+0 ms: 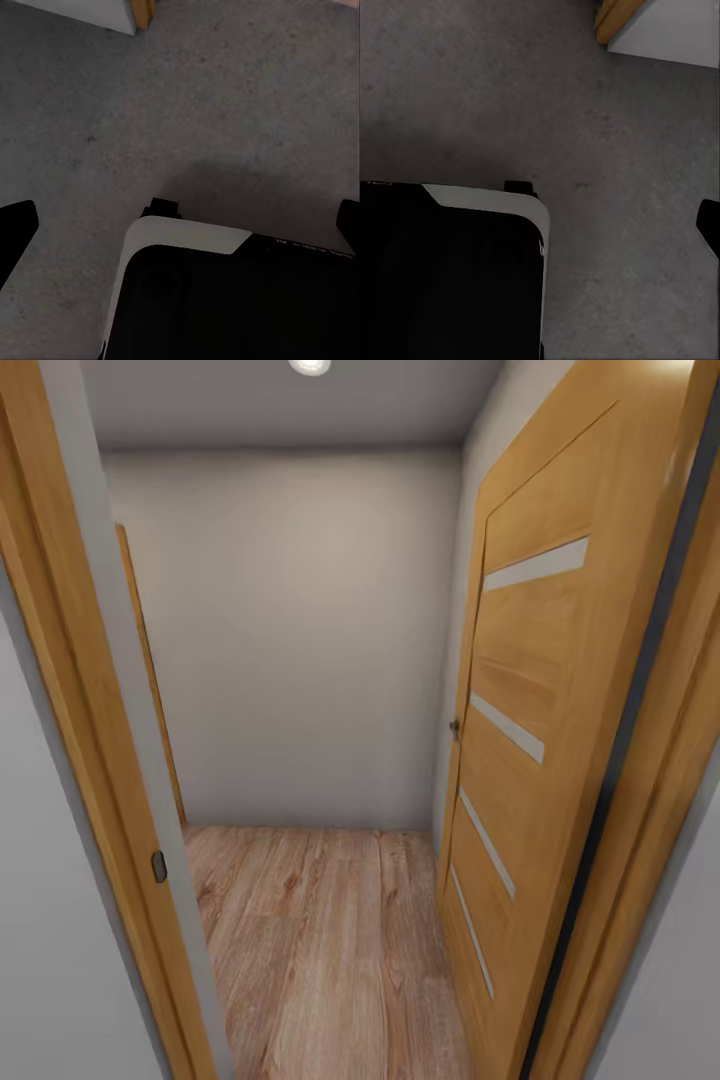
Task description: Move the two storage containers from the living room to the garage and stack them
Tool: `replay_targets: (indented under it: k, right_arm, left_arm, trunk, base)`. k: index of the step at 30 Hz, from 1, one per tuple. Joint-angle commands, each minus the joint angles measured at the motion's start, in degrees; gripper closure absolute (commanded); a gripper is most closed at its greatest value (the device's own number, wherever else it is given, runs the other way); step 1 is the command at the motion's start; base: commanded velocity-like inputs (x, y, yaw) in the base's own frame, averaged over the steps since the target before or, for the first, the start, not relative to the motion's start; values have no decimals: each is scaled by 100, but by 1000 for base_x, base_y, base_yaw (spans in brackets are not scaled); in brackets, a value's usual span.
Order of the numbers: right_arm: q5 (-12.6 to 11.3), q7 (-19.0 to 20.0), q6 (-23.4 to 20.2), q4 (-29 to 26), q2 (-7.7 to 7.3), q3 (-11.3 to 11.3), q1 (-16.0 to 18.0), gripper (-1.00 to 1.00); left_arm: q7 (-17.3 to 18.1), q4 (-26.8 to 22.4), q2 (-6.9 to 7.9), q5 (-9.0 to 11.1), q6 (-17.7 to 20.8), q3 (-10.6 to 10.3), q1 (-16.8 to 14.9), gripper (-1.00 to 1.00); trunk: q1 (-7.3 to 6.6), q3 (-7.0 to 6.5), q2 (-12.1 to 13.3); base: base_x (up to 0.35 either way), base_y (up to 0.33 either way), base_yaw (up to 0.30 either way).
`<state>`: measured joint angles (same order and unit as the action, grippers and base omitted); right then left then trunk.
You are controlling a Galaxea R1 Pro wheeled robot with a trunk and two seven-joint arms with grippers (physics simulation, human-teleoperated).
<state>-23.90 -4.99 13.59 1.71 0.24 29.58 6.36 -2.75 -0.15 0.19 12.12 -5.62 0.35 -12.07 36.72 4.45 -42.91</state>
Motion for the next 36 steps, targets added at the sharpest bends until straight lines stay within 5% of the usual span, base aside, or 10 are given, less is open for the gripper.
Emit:
replay_targets:
  k: [1, 36]
  right_arm:
    - [-45, -2, 29, 14, 3, 48, 6, -100]
    - [-27, 0, 29, 14, 3, 57, 6, -100]
  left_arm:
    - [-6, 6, -1, 28, -18, 0, -6, -100]
    - [-6, 6, 9, 28, -10, 0, -6, -100]
  trunk:
    - [5, 9, -7]
    - [5, 9, -7]
  base:
    - [321, -91, 270]
    - [322, -35, 42]
